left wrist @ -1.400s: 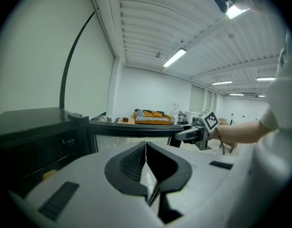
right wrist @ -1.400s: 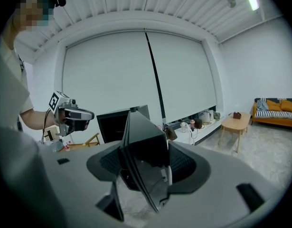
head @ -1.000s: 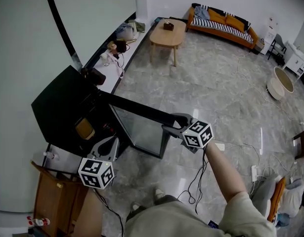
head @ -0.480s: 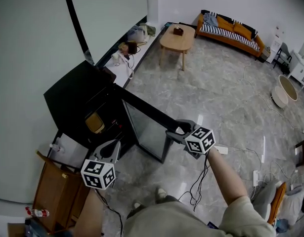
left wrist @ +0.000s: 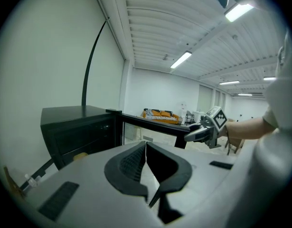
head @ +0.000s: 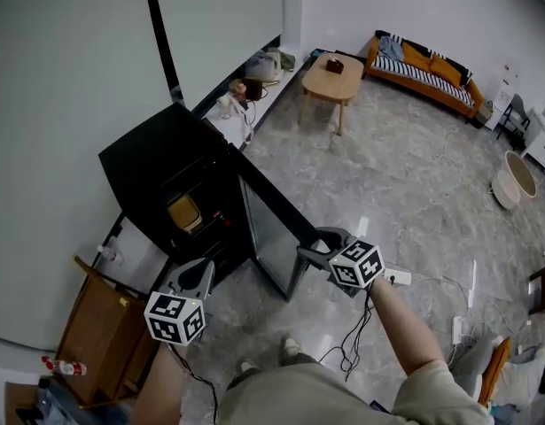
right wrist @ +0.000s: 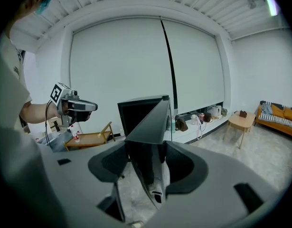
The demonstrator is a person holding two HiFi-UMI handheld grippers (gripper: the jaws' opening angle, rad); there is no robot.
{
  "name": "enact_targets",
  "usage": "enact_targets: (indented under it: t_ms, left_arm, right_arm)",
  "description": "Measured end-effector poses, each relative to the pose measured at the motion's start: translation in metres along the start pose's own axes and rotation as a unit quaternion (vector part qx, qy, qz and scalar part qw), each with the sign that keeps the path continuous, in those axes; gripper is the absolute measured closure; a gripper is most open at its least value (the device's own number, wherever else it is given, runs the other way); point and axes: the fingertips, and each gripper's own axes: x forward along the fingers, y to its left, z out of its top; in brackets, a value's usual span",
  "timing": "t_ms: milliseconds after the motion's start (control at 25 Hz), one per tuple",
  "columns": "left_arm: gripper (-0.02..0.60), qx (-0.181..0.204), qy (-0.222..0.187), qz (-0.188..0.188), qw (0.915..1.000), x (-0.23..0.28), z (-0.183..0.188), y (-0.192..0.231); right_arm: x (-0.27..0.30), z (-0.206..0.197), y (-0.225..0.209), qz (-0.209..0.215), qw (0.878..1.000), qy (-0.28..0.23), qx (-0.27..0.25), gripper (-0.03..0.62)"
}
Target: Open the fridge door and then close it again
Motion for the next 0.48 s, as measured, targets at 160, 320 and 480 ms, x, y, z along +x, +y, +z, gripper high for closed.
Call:
enact_targets:
  t_ms: [160, 320, 480]
  left_arm:
    - [0.572, -0.008, -0.001, 0.009, 0.9999, -0.02, -0.009, 0.011]
    - [0.572, -0.02, -0.004, 0.021, 0.9996, -0.035, -0.017, 0.026]
    - [0.572, -0.03, -0.012, 0.031, 0.999, -0.05, -0.023, 0.037]
  right_arm:
    - [0.007, 0.002, 0.019, -0.005, 1.0, 0.004, 0.005, 0.361]
    - [0.014, 0.004, 0.035, -0.007, 1.0, 0.005, 0.014, 0.361]
    - [0.02, 0.005, 0.051, -0.004, 1.0, 0.006, 0.024, 0.361]
